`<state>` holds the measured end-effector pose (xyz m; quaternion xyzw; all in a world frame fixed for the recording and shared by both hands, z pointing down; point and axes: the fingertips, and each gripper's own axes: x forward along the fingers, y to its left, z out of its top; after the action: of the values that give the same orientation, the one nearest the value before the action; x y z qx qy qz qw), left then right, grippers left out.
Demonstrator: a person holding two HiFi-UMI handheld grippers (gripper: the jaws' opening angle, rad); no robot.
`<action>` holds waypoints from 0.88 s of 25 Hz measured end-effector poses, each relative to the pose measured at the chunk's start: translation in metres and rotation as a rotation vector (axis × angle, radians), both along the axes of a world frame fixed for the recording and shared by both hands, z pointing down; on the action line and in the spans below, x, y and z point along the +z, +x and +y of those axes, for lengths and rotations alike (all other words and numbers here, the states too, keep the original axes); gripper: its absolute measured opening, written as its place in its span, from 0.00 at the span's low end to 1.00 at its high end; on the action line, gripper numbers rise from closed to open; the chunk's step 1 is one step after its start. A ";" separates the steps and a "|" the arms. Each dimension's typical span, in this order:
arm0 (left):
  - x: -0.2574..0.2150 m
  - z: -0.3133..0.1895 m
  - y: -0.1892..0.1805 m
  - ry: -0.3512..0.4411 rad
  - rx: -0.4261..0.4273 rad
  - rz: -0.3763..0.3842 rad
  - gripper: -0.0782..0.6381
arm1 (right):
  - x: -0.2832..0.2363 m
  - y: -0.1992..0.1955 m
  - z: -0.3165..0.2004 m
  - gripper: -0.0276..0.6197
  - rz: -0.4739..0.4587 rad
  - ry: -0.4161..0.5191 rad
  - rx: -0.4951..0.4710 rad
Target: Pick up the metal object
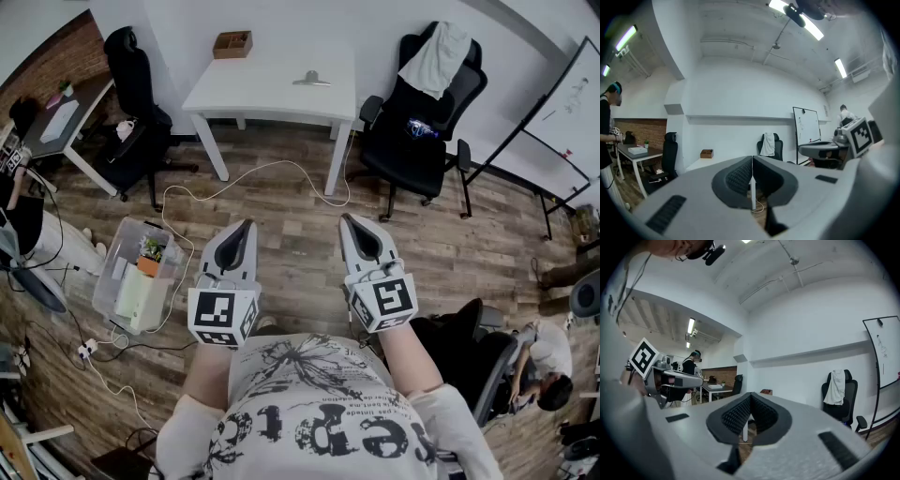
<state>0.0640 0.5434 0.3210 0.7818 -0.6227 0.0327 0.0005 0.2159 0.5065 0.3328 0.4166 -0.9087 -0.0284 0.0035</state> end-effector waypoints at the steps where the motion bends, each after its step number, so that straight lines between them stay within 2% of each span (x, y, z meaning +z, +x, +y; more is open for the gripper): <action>1: 0.000 -0.001 0.002 0.000 0.001 -0.001 0.13 | 0.000 0.001 -0.002 0.03 -0.001 -0.002 0.001; 15: 0.013 -0.022 0.000 -0.020 -0.015 0.019 0.13 | 0.011 0.005 -0.031 0.03 -0.033 -0.039 0.031; 22: 0.033 -0.066 -0.013 -0.051 0.005 0.041 0.13 | 0.033 -0.003 -0.066 0.03 -0.025 -0.087 0.059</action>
<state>0.0511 0.4771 0.3544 0.7836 -0.6195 0.0325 0.0332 0.2127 0.4403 0.3659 0.4430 -0.8963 0.0165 0.0110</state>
